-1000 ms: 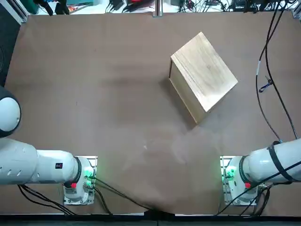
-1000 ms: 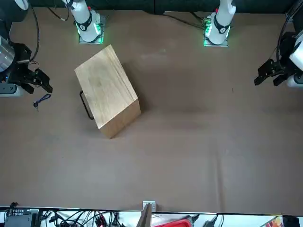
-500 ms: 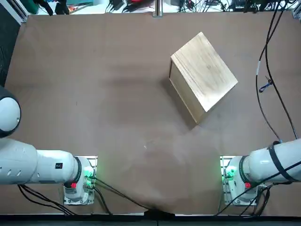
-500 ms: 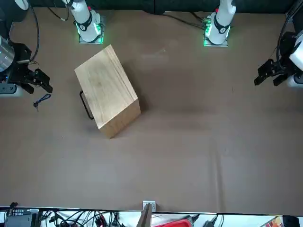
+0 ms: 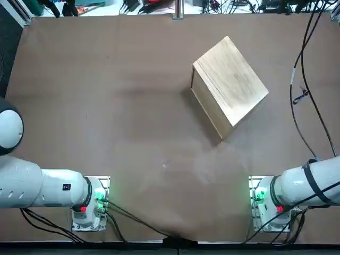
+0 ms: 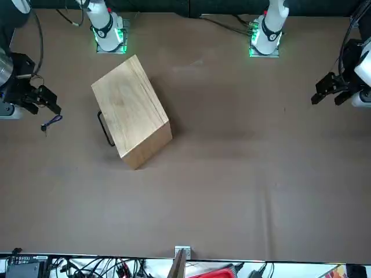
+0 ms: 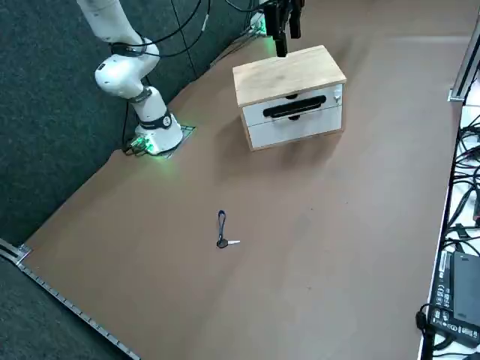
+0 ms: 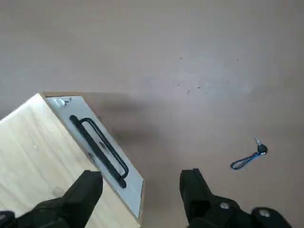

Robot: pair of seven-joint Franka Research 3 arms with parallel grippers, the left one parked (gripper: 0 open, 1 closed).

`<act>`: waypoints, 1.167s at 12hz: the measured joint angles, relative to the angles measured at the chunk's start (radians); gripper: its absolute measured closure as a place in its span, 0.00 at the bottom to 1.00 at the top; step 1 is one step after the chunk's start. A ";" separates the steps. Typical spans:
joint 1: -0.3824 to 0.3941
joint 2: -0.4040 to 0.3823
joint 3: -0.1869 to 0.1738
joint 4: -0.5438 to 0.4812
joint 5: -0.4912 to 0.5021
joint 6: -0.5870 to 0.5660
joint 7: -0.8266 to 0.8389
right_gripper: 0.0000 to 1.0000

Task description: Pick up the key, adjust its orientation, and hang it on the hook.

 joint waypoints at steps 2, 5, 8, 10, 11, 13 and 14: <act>-0.010 0.000 -0.002 0.000 0.000 -0.001 0.020 0.00; -0.038 0.000 -0.004 -0.006 0.000 -0.003 0.071 0.00; -0.086 0.001 -0.006 -0.017 0.000 -0.009 0.152 0.00; -0.124 0.001 -0.008 -0.029 0.000 -0.014 0.209 0.00; -0.143 0.001 -0.008 -0.036 0.000 -0.020 0.237 0.00; -0.187 0.001 -0.010 -0.053 0.000 -0.023 0.275 0.00; -0.208 0.001 -0.010 -0.062 0.000 -0.023 0.284 0.00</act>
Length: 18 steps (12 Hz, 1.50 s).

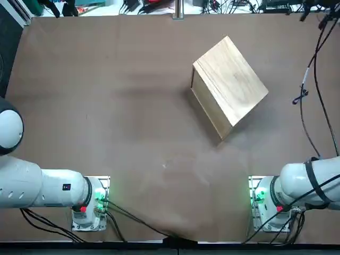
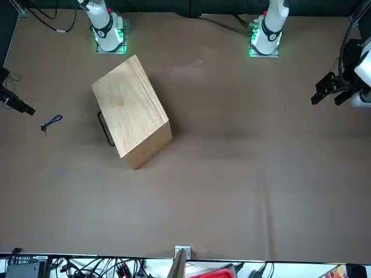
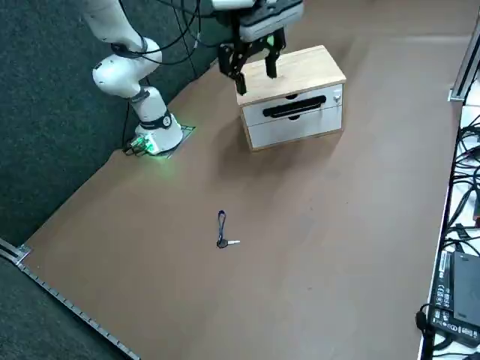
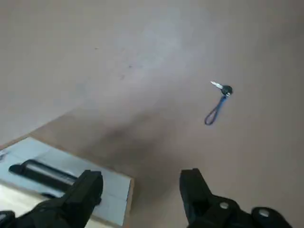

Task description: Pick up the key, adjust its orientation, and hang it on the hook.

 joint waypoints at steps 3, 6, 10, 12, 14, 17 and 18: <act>-0.061 -0.001 -0.001 -0.032 0.000 0.015 0.052 0.00; -0.146 -0.033 -0.003 -0.129 0.000 0.113 0.087 0.00; -0.212 -0.096 -0.004 -0.257 0.000 0.195 0.154 0.00; -0.229 -0.110 -0.004 -0.298 0.000 0.218 0.220 0.00; -0.238 -0.111 -0.004 -0.330 0.000 0.245 0.302 0.00; -0.257 -0.111 -0.003 -0.377 0.000 0.286 0.346 0.00; -0.267 -0.111 -0.003 -0.399 0.000 0.310 0.348 0.00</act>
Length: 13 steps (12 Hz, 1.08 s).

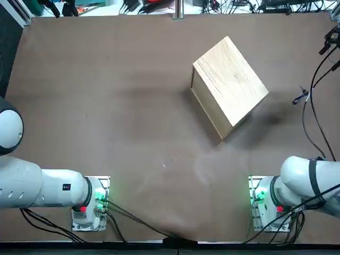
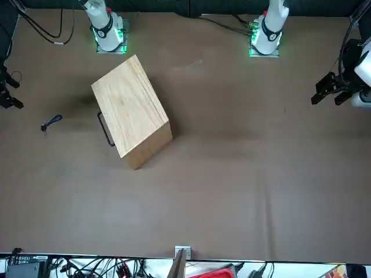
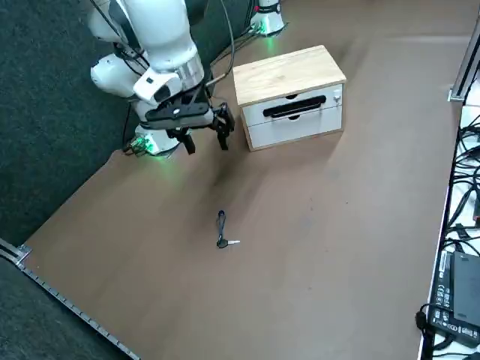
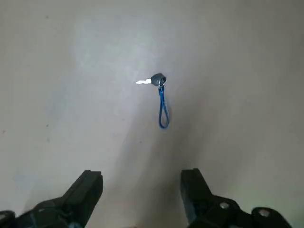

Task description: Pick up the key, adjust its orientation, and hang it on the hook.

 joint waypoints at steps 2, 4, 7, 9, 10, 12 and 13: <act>-0.021 0.004 0.000 -0.053 0.000 0.066 0.001 0.00; -0.041 0.019 0.000 -0.108 0.000 0.145 0.001 0.01; -0.061 0.067 0.000 -0.172 0.000 0.265 0.001 0.01; -0.063 0.136 0.000 -0.190 0.000 0.329 -0.005 0.00; -0.063 0.162 0.001 -0.191 0.000 0.348 -0.006 0.01; -0.063 0.213 0.001 -0.191 0.000 0.384 -0.007 0.01; -0.064 0.236 0.001 -0.191 0.000 0.397 -0.007 0.01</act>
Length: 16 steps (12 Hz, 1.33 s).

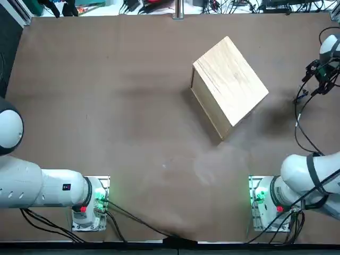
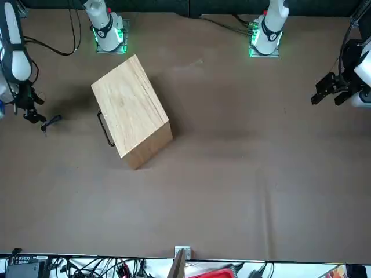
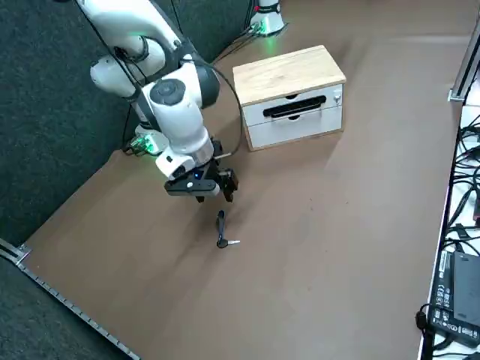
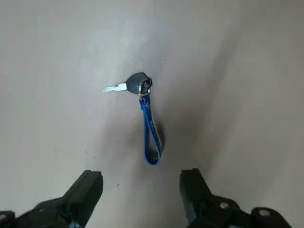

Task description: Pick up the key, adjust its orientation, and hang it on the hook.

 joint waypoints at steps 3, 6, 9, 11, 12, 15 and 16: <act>-0.002 0.055 0.000 0.000 0.000 0.030 0.000 0.01; -0.002 0.103 0.000 -0.010 0.000 0.094 0.000 0.01; -0.002 0.123 0.001 -0.054 0.000 0.178 0.000 0.01; -0.002 0.125 0.001 -0.079 0.000 0.206 0.000 0.01; -0.002 0.125 0.001 -0.084 0.000 0.211 -0.003 0.01; -0.002 0.127 0.001 -0.088 0.000 0.219 -0.026 0.01; -0.002 0.130 0.001 -0.088 0.000 0.222 -0.028 0.01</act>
